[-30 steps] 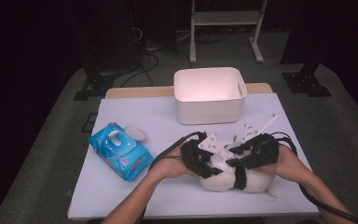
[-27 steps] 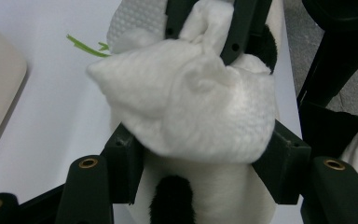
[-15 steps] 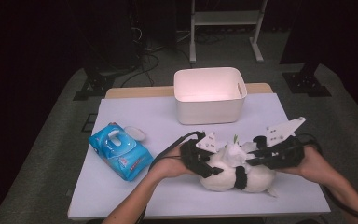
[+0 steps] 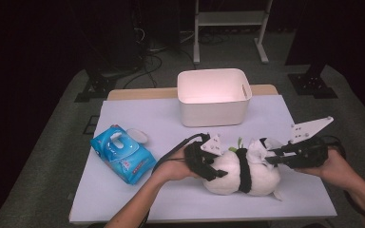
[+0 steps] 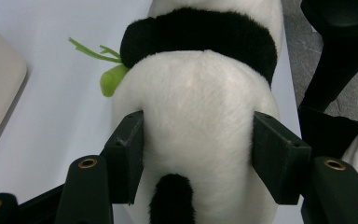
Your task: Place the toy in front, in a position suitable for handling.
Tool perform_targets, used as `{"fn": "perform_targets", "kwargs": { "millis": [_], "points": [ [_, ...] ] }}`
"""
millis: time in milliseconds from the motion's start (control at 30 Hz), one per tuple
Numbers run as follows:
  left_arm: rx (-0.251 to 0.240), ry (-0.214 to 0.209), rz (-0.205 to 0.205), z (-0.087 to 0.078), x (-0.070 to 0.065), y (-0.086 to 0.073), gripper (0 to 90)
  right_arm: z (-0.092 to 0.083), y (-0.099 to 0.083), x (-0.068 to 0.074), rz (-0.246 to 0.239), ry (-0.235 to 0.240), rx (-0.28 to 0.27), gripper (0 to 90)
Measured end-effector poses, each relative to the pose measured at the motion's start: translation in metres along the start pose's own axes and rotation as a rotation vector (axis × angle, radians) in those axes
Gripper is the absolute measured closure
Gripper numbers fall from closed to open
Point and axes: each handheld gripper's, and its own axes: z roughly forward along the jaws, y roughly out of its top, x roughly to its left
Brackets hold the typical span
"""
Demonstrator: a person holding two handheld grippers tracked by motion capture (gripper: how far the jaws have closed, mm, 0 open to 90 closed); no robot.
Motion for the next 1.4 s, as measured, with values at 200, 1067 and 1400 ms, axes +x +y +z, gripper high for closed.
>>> {"fn": "perform_targets", "kwargs": {
  "millis": [200,1067,1400],
  "points": [
    [-0.012,-0.001,0.0,0.002,0.0,0.001,39.3,0.015,0.012,0.005,-0.021,0.06,-0.024,74.2],
    [-0.108,-0.009,-0.039,-0.011,0.002,-0.006,26.4,0.021,-0.009,0.002,0.003,0.101,-0.059,75.4],
    [-0.087,-0.041,-0.072,0.011,0.002,-0.015,20.6,0.008,-0.028,-0.004,0.047,0.094,-0.1,75.5]
  ]
}}
